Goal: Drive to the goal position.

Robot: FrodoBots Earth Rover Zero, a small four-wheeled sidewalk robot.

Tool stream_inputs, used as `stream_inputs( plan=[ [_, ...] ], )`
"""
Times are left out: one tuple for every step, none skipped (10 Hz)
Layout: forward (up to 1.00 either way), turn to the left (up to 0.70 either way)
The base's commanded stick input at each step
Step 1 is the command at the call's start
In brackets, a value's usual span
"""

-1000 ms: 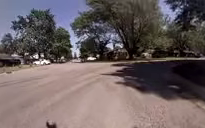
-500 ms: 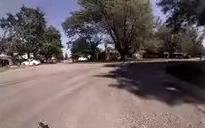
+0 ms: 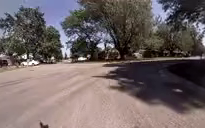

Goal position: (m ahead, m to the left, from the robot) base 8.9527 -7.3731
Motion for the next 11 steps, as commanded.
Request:
stream_inputs(
  plan=[
    [0.50,0.00],
    [0.50,0.00],
    [0.50,0.00],
    [0.50,0.00],
    [0.50,0.00],
    [0.50,0.00],
    [0.50,0.00],
    [0.50,0.00],
    [0.50,0.00],
    [0.50,-0.20],
    [0.50,-0.41]
  ],
)
